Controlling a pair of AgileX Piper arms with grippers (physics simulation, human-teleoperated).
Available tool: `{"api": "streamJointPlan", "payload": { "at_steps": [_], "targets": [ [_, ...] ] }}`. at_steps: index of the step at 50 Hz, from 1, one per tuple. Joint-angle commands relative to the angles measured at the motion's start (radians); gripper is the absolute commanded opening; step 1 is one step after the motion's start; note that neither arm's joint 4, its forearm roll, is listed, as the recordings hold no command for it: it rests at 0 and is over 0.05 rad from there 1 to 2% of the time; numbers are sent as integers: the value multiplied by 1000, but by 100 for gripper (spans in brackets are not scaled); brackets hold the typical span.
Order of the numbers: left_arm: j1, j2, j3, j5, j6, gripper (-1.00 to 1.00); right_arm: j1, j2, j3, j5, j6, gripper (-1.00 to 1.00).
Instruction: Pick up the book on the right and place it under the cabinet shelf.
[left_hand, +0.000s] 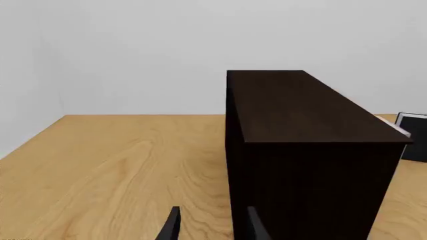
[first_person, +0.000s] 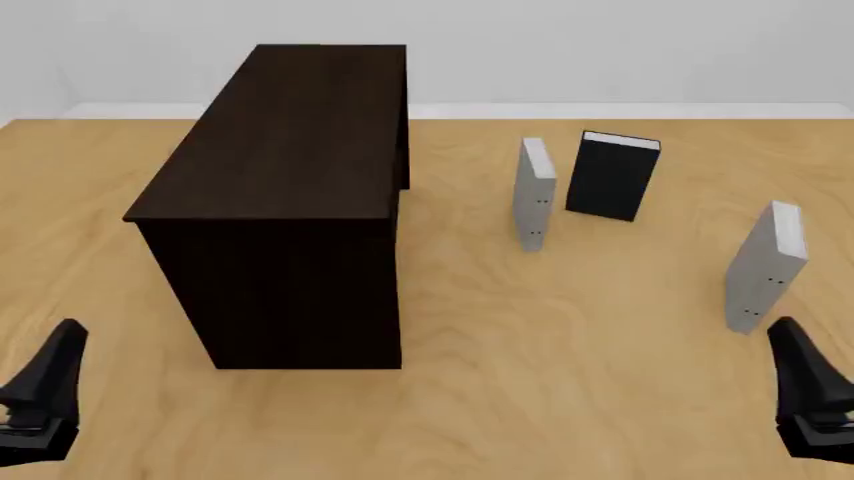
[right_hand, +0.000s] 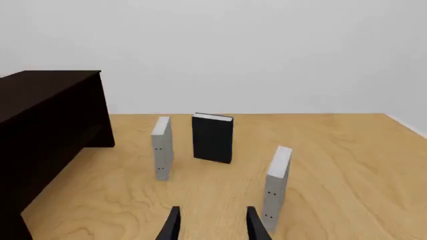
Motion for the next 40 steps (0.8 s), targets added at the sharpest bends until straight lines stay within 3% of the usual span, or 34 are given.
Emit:
{"api": "streamJointPlan", "payload": {
  "at_steps": [1,5,6,13,14,16,25,32,36,40],
  "targets": [
    [6,3,-2,3,-1,100,7,0,-15,16,13,100],
    [6,4,-2,3,-1,100,21,24,-30,21,-2,100],
    [6,7,-2,0,-2,100,41,55,-38,12,31,100],
    [6,9,-2,-1,-2,100,35,249,-116,-34,10,100],
    [6,15,-1,-4,-3,100,56,272,-140,-18,23,100],
    [6,17,-1,-6,-3,100,4,334,-176,-10,17,100],
    [6,25,-1,-15,-3,100,-58,530,-363,94,18,100],
    [6,32,-1,-23,-2,100,-65,644,-501,166,28,100],
    [7,29,-1,-21,-2,100,-146,725,-588,203,-44,100],
    [7,32,-2,-26,-1,100,-189,797,-652,234,-70,100]
  ]
}}
